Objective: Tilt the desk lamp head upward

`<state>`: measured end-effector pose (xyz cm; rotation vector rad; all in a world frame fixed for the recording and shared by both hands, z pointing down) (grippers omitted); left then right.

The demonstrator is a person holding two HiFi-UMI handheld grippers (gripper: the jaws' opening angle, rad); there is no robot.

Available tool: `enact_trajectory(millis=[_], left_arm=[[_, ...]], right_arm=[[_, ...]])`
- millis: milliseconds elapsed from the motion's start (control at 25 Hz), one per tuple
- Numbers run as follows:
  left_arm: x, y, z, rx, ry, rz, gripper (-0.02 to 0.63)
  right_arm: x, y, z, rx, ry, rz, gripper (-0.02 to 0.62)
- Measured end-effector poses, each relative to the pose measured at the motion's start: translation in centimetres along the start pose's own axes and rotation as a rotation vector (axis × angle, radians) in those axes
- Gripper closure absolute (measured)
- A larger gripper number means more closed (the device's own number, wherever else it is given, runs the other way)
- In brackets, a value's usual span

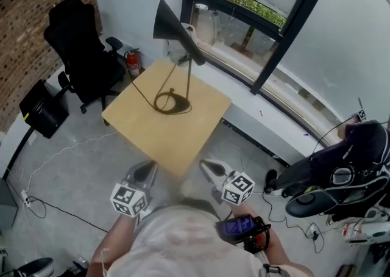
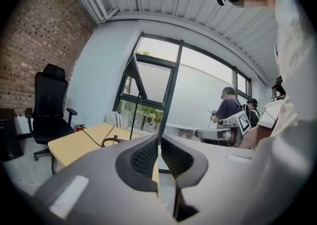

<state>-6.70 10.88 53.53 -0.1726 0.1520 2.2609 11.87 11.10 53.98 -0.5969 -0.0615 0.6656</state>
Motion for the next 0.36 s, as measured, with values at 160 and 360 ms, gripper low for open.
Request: enact_trajectory(millis=[160, 360], left_arm=[[0.9, -0.9, 0.5, 0.010, -0.011, 0.022, 0.589], [2.8, -0.5, 0.2, -0.004, -0.027, 0.036, 0.589]], right_arm=[[0.5, 1.2, 1.5, 0.000, 0.018, 0.005, 0.581], [0.2, 3.0, 1.9, 0.009, 0.022, 0.010, 0.581]])
Point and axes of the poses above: the fingertips, and each gripper's own axes: x backward along the fingers, y to its left, z out of its underside, the point moved 2 cm from there along x, backward along the fingers, and after that the axes turned 13 degrees about -x, right-handed, at the moved point
